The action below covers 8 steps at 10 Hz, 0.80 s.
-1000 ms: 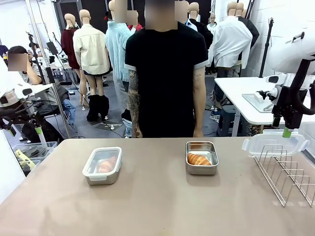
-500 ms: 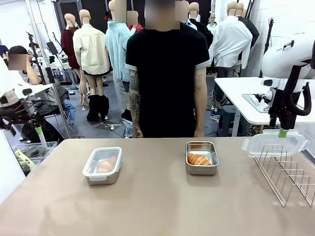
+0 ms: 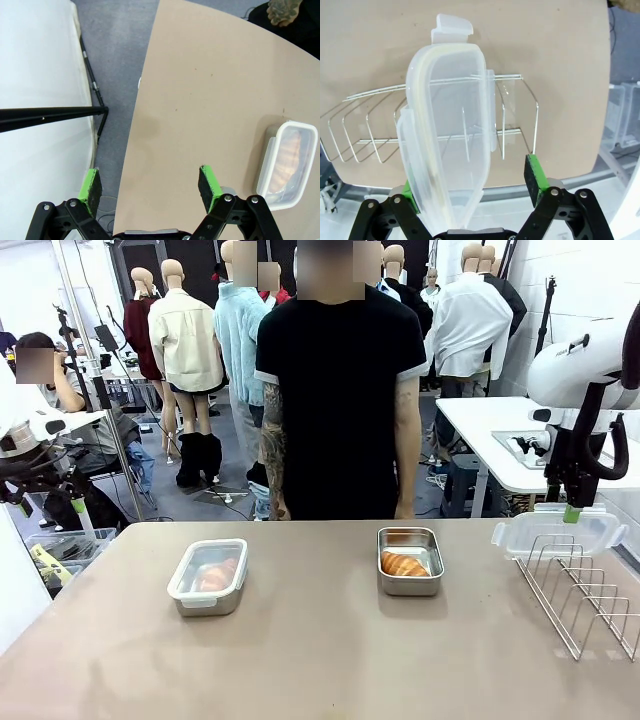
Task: Place the bread in airtight containers.
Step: Pick up one Airtight Container lid and hand it to the human.
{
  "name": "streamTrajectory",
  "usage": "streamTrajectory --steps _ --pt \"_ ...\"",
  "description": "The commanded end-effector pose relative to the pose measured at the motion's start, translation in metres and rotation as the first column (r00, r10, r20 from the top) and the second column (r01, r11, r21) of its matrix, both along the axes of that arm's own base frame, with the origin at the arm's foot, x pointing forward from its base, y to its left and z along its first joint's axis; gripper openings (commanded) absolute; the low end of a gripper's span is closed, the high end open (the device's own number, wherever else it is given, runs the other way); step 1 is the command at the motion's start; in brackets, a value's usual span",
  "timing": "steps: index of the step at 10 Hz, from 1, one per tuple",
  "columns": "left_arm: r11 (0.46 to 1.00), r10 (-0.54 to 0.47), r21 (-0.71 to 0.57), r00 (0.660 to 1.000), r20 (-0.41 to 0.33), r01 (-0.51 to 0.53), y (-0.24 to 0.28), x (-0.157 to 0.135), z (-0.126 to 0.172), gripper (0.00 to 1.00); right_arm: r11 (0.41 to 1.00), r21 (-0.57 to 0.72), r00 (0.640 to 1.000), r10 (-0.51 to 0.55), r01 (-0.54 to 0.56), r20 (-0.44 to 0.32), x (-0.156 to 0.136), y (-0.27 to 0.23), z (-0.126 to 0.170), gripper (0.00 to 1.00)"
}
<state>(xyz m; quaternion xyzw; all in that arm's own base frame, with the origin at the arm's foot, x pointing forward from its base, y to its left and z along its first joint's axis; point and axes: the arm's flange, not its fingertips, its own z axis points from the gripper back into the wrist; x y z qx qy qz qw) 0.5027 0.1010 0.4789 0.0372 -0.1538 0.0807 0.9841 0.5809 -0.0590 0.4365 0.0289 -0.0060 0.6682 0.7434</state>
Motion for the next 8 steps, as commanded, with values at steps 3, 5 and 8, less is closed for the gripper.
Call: streamTrajectory --steps 3,5,8 --pt "1.000 0.005 0.009 1.000 0.000 -0.005 0.000 -0.002 0.001 1.00 0.999 0.026 0.999 -0.034 0.034 -0.009 0.014 0.000 0.005 0.15" --pt "1.000 0.005 0.009 1.000 0.000 -0.005 0.000 -0.002 0.001 1.00 0.999 0.022 1.000 -0.023 0.023 -0.002 0.016 0.002 0.012 0.00" --pt "1.000 0.005 0.009 1.000 0.000 -0.005 0.000 -0.002 0.001 1.00 0.999 0.027 1.000 -0.021 0.021 -0.015 0.018 0.004 0.013 0.00"
